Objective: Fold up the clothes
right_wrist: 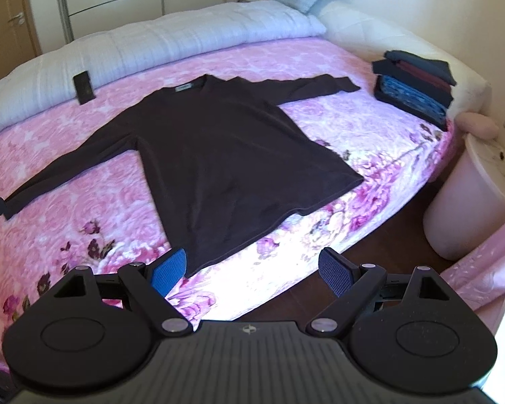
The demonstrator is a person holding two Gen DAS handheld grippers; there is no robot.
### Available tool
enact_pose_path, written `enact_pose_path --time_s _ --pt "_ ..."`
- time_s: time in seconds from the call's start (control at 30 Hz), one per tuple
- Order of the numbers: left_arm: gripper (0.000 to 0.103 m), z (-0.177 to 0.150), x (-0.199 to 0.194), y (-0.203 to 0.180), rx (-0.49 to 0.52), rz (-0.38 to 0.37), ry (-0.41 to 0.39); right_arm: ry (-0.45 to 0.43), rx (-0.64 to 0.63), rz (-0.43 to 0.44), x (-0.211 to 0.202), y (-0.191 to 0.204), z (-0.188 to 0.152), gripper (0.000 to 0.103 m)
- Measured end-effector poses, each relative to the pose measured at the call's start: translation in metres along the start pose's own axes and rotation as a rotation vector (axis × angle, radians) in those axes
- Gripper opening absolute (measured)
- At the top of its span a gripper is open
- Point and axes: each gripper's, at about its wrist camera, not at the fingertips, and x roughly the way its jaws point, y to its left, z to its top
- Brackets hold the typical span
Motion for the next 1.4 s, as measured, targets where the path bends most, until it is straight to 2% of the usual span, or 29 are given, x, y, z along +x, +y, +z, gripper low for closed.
enact_pose_path --time_s 0.43,0.57,0.67,0.83,0.93,1.03,1.13,1.2,1.3,1.4 --pt "0.102 -0.022 -0.011 0.024 -0.082 0.074 0.025 0.017 -0.079 0.069 0.012 0.025 0.008 0.088" --pt "0.102 -0.037 -0.018 0.041 -0.097 0.130 0.032 0.016 -0.123 0.124 0.022 0.042 0.014 0.088" --pt "0.102 -0.055 -0.020 0.068 -0.134 0.182 0.051 0.007 -0.207 0.179 0.032 0.067 0.020 0.088" --pt "0.102 -0.087 -0.007 0.130 -0.168 0.280 0.099 -0.057 -0.424 0.323 0.046 0.143 0.039 0.088" --pt "0.102 -0.100 0.010 0.171 -0.174 0.294 0.112 -0.128 -0.574 0.407 0.057 0.197 0.050 0.087" --pt "0.102 -0.108 0.037 0.211 -0.117 0.304 0.123 -0.155 -0.738 0.490 0.079 0.261 0.060 0.073" --pt "0.102 -0.114 0.070 0.253 -0.019 0.313 0.146 -0.168 -0.868 0.529 0.111 0.327 0.064 0.061" --pt "0.102 -0.118 0.090 0.276 0.036 0.305 0.148 -0.156 -0.929 0.561 0.141 0.372 0.065 0.037" --pt "0.102 -0.125 0.115 0.309 0.056 0.291 0.135 -0.145 -1.032 0.601 0.187 0.434 0.056 0.036" --pt "0.102 -0.133 0.133 0.338 0.025 0.291 0.107 -0.167 -1.141 0.624 0.230 0.488 0.040 0.036"
